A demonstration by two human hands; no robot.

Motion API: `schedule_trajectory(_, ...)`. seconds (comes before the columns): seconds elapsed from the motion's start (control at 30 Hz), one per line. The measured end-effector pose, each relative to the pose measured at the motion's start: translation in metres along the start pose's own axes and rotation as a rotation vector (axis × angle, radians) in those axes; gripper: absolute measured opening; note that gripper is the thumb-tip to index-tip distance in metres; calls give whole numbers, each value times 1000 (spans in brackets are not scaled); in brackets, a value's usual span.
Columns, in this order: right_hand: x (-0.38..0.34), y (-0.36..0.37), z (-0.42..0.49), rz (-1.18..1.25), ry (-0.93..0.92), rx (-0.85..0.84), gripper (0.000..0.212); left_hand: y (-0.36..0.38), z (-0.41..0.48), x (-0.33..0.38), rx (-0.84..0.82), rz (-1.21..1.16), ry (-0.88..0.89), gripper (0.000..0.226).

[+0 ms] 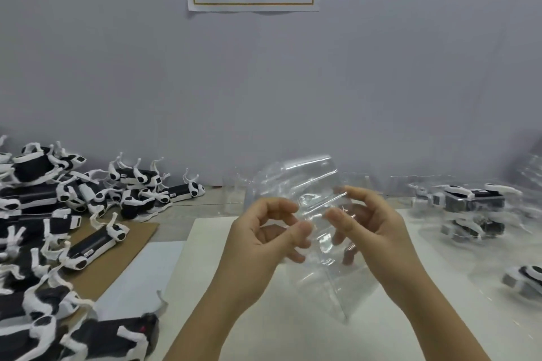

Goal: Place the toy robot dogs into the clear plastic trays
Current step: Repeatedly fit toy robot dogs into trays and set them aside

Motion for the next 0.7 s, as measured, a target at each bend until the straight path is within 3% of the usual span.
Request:
schedule_trajectory(0.13, 7, 5, -3, 21, 115, 23, 58, -3, 3, -9, 98, -117, -131, 54)
schedule_trajectory(0.4, 3, 13, -2, -7, 126, -37, 58, -3, 1, -6, -46, -131, -138, 31)
schedule_trajectory(0.6, -10, 12, -4, 65, 119, -91, 61, -2, 1, -1, -118, -247, -104, 40)
schedule_trajectory(0.7, -13, 9, -5, 67, 111, -75, 60, -2, 0, 2, -81, -184, -81, 16)
Point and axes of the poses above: each hand's wrist, its own z-axis towards the middle knuckle, its own y-axis out of the palm, x = y × z, the point moved 3 cm from there along z, towards the middle knuckle, and after that the axes turned 3 degrees about -y, right-handed, at the moved point
